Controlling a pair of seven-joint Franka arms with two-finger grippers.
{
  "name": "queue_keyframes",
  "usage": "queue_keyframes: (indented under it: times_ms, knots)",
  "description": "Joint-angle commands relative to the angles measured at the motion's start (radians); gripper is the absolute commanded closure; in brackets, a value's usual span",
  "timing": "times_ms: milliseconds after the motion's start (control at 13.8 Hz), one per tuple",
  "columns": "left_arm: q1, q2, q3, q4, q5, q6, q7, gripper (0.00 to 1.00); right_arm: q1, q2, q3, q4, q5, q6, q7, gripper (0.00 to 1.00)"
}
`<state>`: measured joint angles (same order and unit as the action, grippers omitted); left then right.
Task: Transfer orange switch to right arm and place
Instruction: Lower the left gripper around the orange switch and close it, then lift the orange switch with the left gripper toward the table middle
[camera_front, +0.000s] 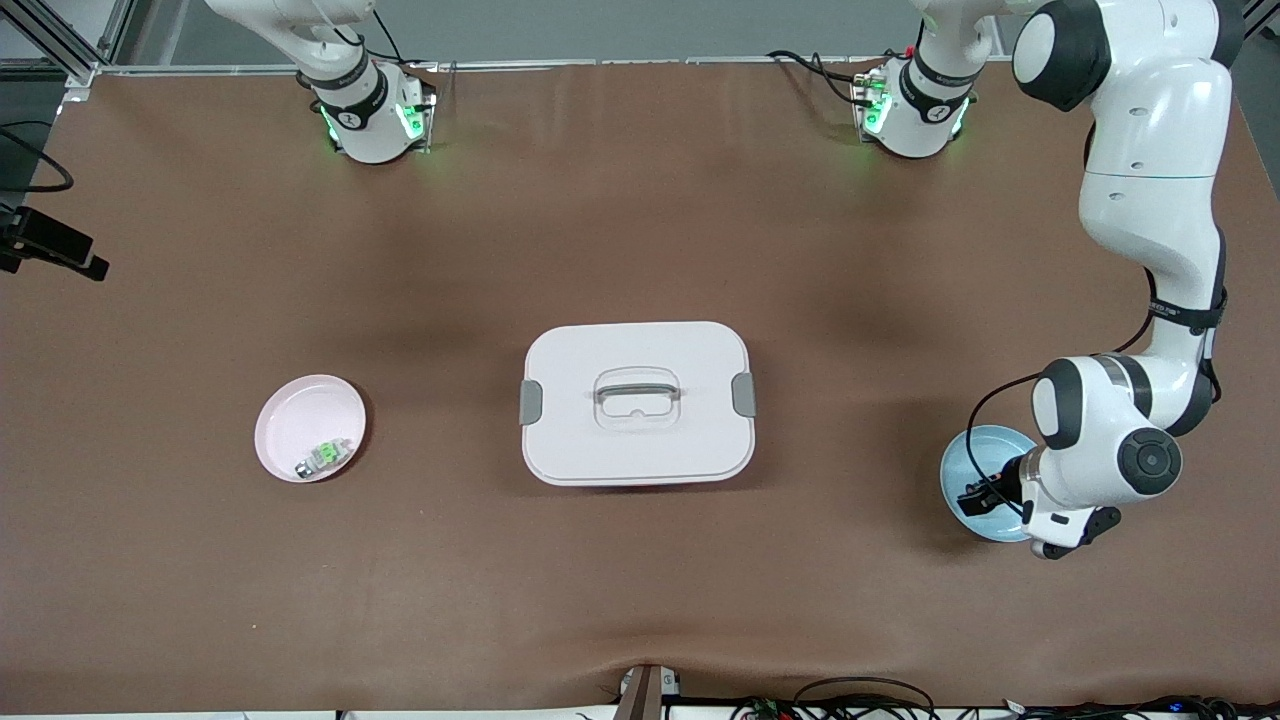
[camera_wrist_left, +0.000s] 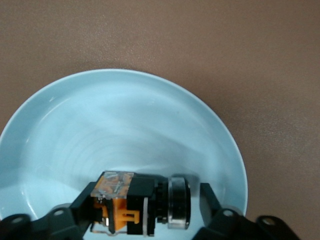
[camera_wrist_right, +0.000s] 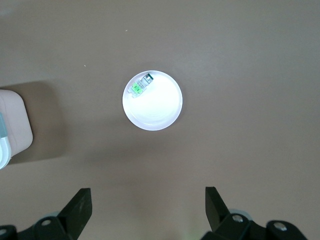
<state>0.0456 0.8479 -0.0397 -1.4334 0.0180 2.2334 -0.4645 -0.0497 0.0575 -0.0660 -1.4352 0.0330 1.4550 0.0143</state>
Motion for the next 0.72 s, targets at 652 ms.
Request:
queue_keyframes:
  times_ms: [652]
  knots:
    - [0.007,-0.107,0.004,-0.001,0.010,-0.161,-0.020,0.91,-0.015,-0.002,0.009,-0.002,0.004,0.004,0.000,0.00]
